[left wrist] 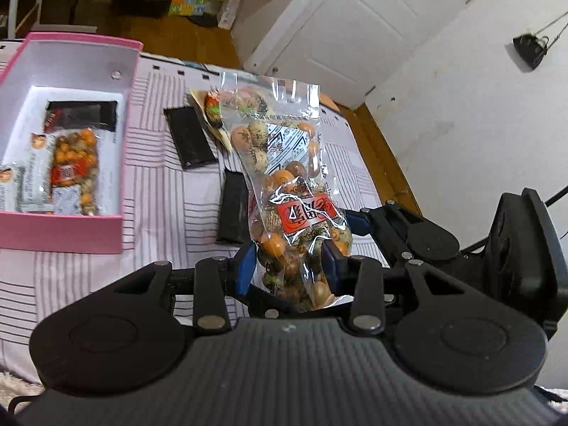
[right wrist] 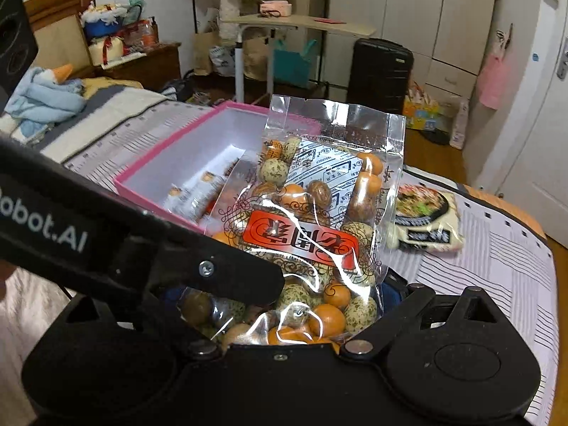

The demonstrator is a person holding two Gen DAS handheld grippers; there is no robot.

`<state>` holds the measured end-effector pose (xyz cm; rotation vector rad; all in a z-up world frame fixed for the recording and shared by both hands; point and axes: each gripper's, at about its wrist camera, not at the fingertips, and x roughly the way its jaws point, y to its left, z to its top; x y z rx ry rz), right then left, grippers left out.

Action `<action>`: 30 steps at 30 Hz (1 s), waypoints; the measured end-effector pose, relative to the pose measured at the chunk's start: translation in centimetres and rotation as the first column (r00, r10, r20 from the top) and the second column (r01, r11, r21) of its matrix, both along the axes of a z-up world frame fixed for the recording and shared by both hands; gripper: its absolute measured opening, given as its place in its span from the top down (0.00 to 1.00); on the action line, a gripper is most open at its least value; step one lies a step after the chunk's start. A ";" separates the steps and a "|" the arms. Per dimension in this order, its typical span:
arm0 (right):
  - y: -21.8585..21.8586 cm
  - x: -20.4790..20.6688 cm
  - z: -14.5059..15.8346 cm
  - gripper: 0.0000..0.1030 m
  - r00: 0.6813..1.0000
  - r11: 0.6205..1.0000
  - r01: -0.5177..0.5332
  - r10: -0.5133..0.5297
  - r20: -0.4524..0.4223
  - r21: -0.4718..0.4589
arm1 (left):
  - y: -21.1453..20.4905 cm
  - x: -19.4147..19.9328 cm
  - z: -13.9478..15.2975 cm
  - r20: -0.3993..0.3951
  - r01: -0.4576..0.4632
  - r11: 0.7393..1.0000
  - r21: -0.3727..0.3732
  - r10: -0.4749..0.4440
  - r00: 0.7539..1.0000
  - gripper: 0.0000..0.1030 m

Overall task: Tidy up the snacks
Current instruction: 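Carry the peanut bag into the pink box and open the left tool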

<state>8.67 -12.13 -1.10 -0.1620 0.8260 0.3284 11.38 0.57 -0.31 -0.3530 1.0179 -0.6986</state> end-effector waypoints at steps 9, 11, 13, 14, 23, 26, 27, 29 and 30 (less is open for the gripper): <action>5.9 4.4 1.0 0.01 0.994 0.994 -0.108 0.108 0.008 0.000 | 5.2 2.1 1.7 0.041 -0.120 0.992 0.032 0.119 0.992 0.63; 7.0 5.6 0.7 0.01 0.984 0.984 -0.177 0.177 0.002 0.034 | 6.6 2.9 1.6 0.043 -0.158 0.987 0.043 0.156 0.987 0.63; 7.9 6.7 0.4 0.01 0.979 0.977 -0.204 0.204 0.005 0.060 | 8.3 3.7 1.5 0.054 -0.206 0.977 0.059 0.203 0.978 0.63; 8.4 7.4 0.2 0.01 0.975 0.973 -0.220 0.221 -0.002 0.075 | 9.0 4.1 1.3 0.057 -0.217 0.974 0.059 0.214 0.975 0.63; 11.7 12.4 -3.8 0.01 0.966 0.958 -0.230 0.246 -0.078 0.168 | 13.4 9.0 -3.5 -0.013 -0.296 0.951 0.087 0.298 0.954 0.61; 12.2 14.1 -5.1 0.01 0.968 0.960 -0.190 0.219 -0.126 0.205 | 13.9 10.7 -5.3 -0.021 -0.309 0.945 0.105 0.313 0.949 0.61; 12.1 14.6 -5.4 0.01 0.969 0.960 -0.171 0.205 -0.140 0.223 | 13.9 11.3 -5.7 -0.023 -0.309 0.944 0.112 0.314 0.949 0.61; 11.8 15.5 -6.2 0.01 0.970 0.961 -0.135 0.178 -0.167 0.241 | 14.3 12.5 -6.4 -0.021 -0.306 0.944 0.124 0.311 0.950 0.60; 11.8 16.0 -6.7 0.01 0.969 0.963 -0.123 0.169 -0.181 0.239 | 14.2 13.0 -6.7 -0.020 -0.300 0.945 0.131 0.305 0.952 0.60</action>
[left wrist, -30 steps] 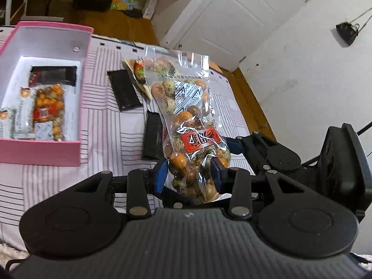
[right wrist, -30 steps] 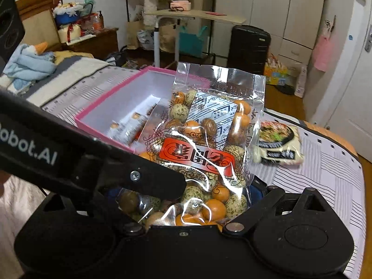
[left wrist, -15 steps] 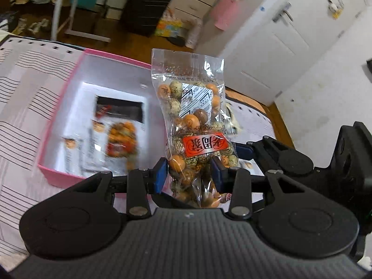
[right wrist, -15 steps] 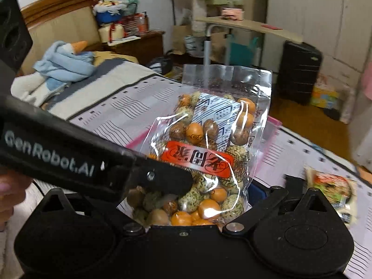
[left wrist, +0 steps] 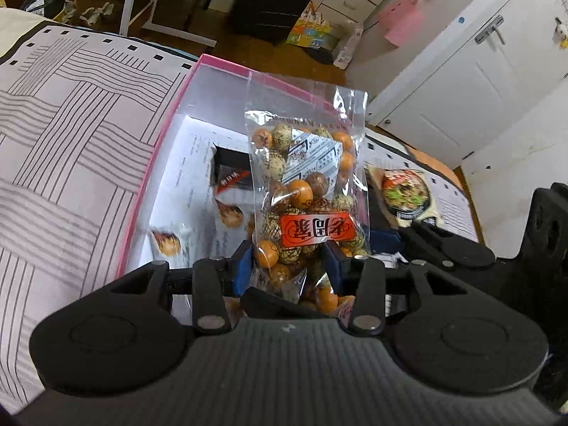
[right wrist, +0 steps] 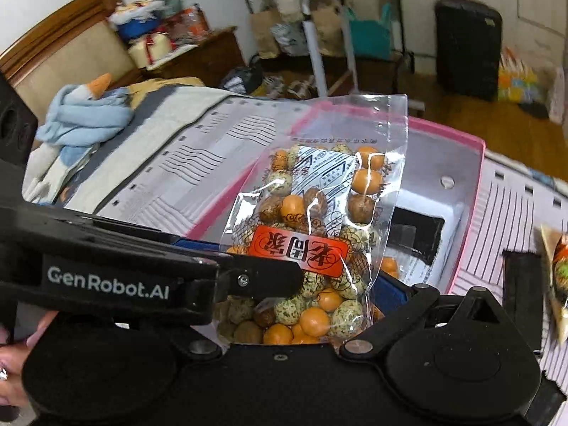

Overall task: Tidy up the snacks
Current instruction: 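Carry the peanut bag into the pink box and open the left tool, then move the left tool to a black-wrapped bar and grasp it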

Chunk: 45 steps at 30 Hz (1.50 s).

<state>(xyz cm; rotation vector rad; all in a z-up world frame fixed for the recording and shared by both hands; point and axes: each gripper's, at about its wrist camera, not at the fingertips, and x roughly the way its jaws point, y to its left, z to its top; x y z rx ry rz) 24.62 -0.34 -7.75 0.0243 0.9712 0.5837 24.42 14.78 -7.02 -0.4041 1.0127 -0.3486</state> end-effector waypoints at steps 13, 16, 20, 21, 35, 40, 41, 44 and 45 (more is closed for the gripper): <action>1.8 -0.6 -2.5 0.02 0.999 0.980 -0.005 0.014 0.047 -0.197 | -0.7 2.3 -4.4 -0.027 0.011 0.998 0.067 -0.010 1.000 0.62; 1.2 -1.4 -1.4 0.02 0.997 0.976 -0.006 0.023 0.079 -0.217 | -1.2 1.8 -4.5 -0.017 0.017 0.994 0.110 -0.015 1.000 0.62; -1.1 -3.7 0.5 0.02 0.994 0.989 0.004 0.013 0.111 -0.150 | -1.1 0.6 -3.5 0.027 0.003 0.993 0.118 -0.007 1.000 0.62; -1.7 -4.4 1.1 0.02 0.992 0.991 0.009 0.008 0.129 -0.134 | -1.1 0.2 -3.0 0.047 0.001 0.992 0.129 -0.007 0.999 0.62; -13.3 -12.6 6.7 0.02 0.908 0.978 0.205 -0.175 0.381 -0.039 | -6.1 -7.3 4.4 0.282 0.086 0.987 0.138 -0.122 0.952 0.59; -17.5 -13.3 4.3 0.02 0.901 0.946 0.323 -0.313 0.301 0.018 | -8.9 -8.9 4.7 0.319 0.104 0.989 0.101 -0.132 0.939 0.56; -18.0 -13.2 3.4 0.03 0.895 0.935 0.354 -0.340 0.288 0.004 | -9.5 -9.2 4.6 0.327 0.113 0.988 0.101 -0.141 0.935 0.56; -18.9 -13.0 0.5 0.08 0.891 0.916 0.402 -0.387 0.239 -0.014 | -11.7 -9.8 4.1 0.342 0.146 0.983 0.114 -0.177 0.923 0.56; -19.0 -12.9 -0.4 0.08 0.891 0.912 0.410 -0.397 0.220 -0.014 | -12.5 -10.0 3.9 0.342 0.158 0.981 0.112 -0.188 0.921 0.56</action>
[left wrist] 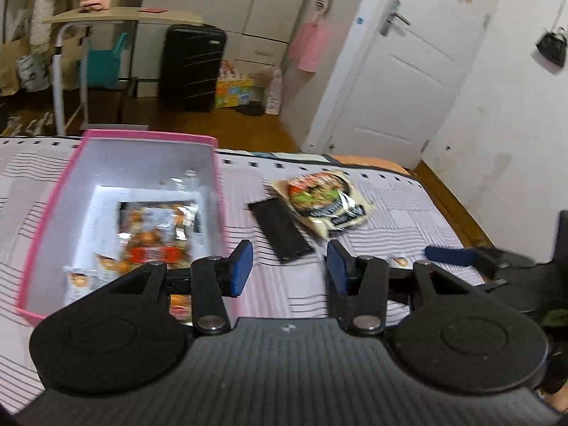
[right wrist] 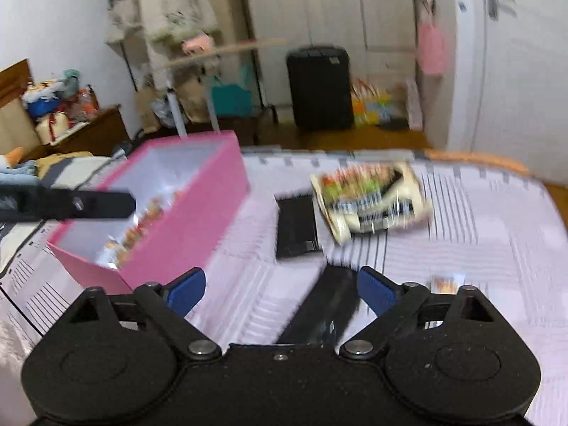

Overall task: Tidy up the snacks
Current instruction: 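Move the left tool to a black-wrapped bar and grasp it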

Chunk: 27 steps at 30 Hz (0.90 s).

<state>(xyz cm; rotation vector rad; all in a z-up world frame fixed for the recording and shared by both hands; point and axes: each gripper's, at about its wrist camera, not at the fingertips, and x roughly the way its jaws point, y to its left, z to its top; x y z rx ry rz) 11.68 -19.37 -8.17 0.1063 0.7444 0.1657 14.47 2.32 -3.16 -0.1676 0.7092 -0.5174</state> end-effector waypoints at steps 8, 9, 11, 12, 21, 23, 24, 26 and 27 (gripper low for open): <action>0.0 0.3 -6.7 0.13 0.999 0.999 0.044 -0.044 -0.014 0.008 | -5.8 0.6 -4.2 -0.079 0.043 0.999 -0.006 -0.044 0.996 0.58; -0.1 0.3 -7.4 0.13 0.999 0.999 0.045 -0.045 -0.001 0.003 | -6.2 0.7 -4.9 -0.093 0.054 0.999 -0.005 -0.054 0.994 0.59; -0.2 0.4 -8.7 0.13 0.998 0.998 0.055 -0.055 0.011 0.001 | -7.4 1.2 -6.4 -0.127 0.076 0.997 0.003 -0.075 0.989 0.60; -0.3 0.5 -9.3 0.14 0.998 0.998 0.063 -0.063 -0.001 -0.002 | -8.0 1.4 -7.1 -0.144 0.084 0.996 0.010 -0.081 0.986 0.60; 1.6 0.8 -10.9 0.18 0.997 0.989 0.058 -0.052 0.048 -0.135 | -11.8 2.7 -12.6 -0.211 0.139 0.988 0.066 -0.122 0.970 0.64; 2.0 0.6 -11.0 0.19 0.997 0.984 0.055 -0.045 0.059 -0.172 | -11.8 3.2 -13.3 -0.237 0.137 0.990 0.035 -0.125 0.963 0.64; 2.1 0.6 -11.1 0.19 0.997 0.982 0.050 -0.040 0.061 -0.183 | -11.7 3.6 -13.5 -0.259 0.138 0.990 0.005 -0.132 0.957 0.64; 2.0 0.4 -11.2 0.19 0.997 0.980 0.039 -0.026 0.072 -0.194 | -11.7 4.2 -14.2 -0.304 0.131 0.991 -0.039 -0.137 0.943 0.64; 1.8 0.3 -11.2 0.19 0.997 0.981 0.036 -0.022 0.073 -0.191 | -11.8 4.3 -14.3 -0.308 0.127 0.991 -0.033 -0.131 0.942 0.64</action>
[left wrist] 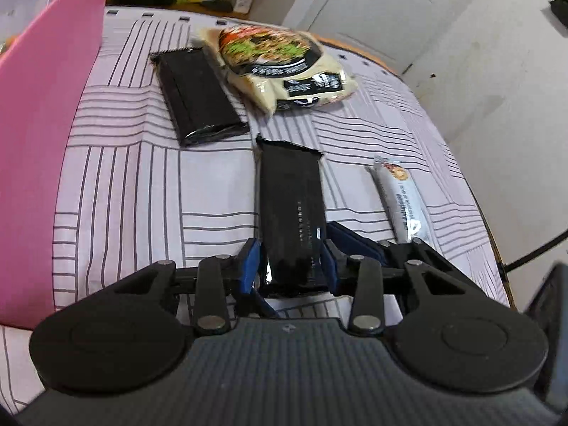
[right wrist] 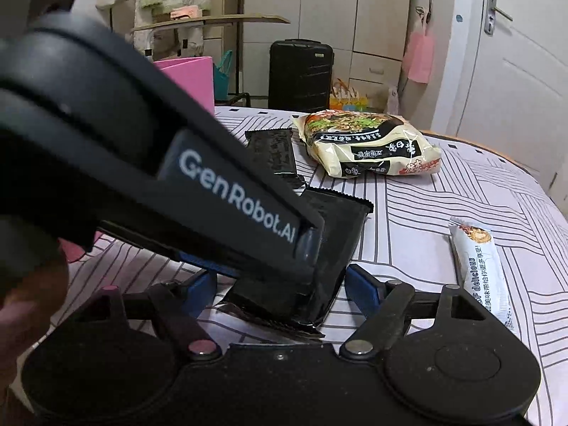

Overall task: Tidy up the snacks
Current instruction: 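Move the left tool to a black-wrapped bar and grasp it, then carry the black bar into the pink box and open the left tool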

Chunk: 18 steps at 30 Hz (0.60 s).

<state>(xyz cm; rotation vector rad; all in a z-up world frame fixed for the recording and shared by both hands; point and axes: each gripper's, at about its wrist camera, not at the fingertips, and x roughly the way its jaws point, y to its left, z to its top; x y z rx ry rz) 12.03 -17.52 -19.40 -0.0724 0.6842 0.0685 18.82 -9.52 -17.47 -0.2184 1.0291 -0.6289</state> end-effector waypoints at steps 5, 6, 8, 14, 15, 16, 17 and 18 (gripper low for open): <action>-0.4 -0.6 0.4 0.25 1.000 1.000 -0.012 0.012 0.001 0.012 | -0.5 -0.3 0.0 0.020 0.003 1.000 0.031 -0.004 1.000 0.75; -0.4 -0.7 0.6 0.26 1.000 1.000 -0.013 0.012 0.001 0.007 | -0.4 -0.4 0.1 0.018 0.009 1.000 0.026 -0.009 1.000 0.76; -0.2 -1.1 0.8 0.27 1.000 1.000 -0.015 0.015 0.002 -0.012 | -0.2 -0.6 0.5 0.001 0.022 1.000 0.007 -0.022 1.000 0.76; 0.2 -1.5 1.8 0.28 0.999 0.998 -0.047 0.046 -0.030 -0.039 | 0.2 -1.1 1.4 -0.058 0.037 0.999 -0.023 -0.038 0.998 0.71; 0.3 -1.5 1.9 0.28 0.998 0.997 -0.053 0.052 -0.037 -0.047 | 0.2 -1.2 1.4 -0.063 0.037 0.999 -0.021 -0.038 0.997 0.71; 0.4 -1.7 2.1 0.28 0.997 0.996 -0.061 0.058 -0.041 -0.058 | 0.2 -1.3 1.5 -0.071 0.037 0.999 -0.019 -0.038 0.997 0.71; 0.4 -1.8 2.2 0.29 0.997 0.995 -0.067 0.064 -0.041 -0.068 | 0.2 -1.4 1.6 -0.078 0.035 0.999 -0.021 -0.036 0.996 0.71; 0.6 -2.0 2.4 0.29 0.997 0.994 -0.071 0.069 -0.038 -0.077 | 0.3 -1.5 1.6 -0.082 0.034 0.999 -0.025 -0.036 0.996 0.71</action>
